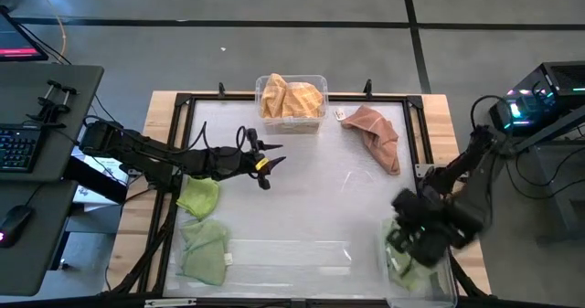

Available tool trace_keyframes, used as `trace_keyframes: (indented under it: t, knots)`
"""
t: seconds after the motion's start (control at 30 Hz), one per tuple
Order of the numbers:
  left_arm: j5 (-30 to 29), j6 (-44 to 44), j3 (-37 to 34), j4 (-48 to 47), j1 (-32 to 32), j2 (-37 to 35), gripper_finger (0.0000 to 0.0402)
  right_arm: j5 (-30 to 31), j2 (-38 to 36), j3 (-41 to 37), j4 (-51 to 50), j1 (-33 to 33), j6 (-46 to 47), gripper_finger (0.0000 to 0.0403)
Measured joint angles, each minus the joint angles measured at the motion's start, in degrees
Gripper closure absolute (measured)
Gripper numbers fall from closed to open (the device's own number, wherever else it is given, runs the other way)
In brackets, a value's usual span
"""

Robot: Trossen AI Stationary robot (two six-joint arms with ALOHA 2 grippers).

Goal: Sort towels by color in basket
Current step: Put the brown towel into the top transparent bin

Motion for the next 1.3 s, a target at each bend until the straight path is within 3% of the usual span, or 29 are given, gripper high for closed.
trace_keyframes:
  t: [0.13, 0.33, 0.5, 0.67, 0.8, 0.97, 1.23, 1.3]
  knots:
    - [1.41, -0.95, 0.0, 0.19, 0.0, 0.0, 0.0247, 11.18, -5.0, -4.81, 4.67, -11.03, -17.59, 0.0377]
    - [1.52, -3.97, 0.0, -0.04, 0.0, 0.0, 0.0247, 17.54, -6.5, -13.65, 8.26, -33.19, -38.15, 0.029]
    - [1.5, -5.98, 0.0, -0.09, 0.01, 0.0, 0.0247, 17.97, -6.13, -22.14, 23.81, -51.79, -54.25, 0.0211]
    - [1.5, -7.69, 0.0, -0.11, 0.02, 0.0, 0.0247, 14.04, -6.13, -28.75, 35.17, -66.21, -63.06, 0.017]
    - [1.5, -9.04, 0.0, -0.14, 0.02, -0.01, 0.0247, 12.81, -6.14, -33.36, 44.75, -73.34, -69.59, 0.0165]
    - [1.5, -9.98, 0.0, -0.12, 0.02, 0.0, 0.0247, 5.48, -5.52, -36.73, 51.57, -79.92, -72.89, 0.0165]
    - [2.43, -12.01, 0.0, -0.07, 0.04, 0.0, 0.0247, 2.71, 2.05, -36.91, 53.66, -83.04, -73.93, 0.0178]
    - [2.45, -12.04, 0.0, -0.05, 0.04, 0.0, 0.0247, 5.93, 4.31, -36.11, 51.55, -82.48, -75.22, 0.0187]
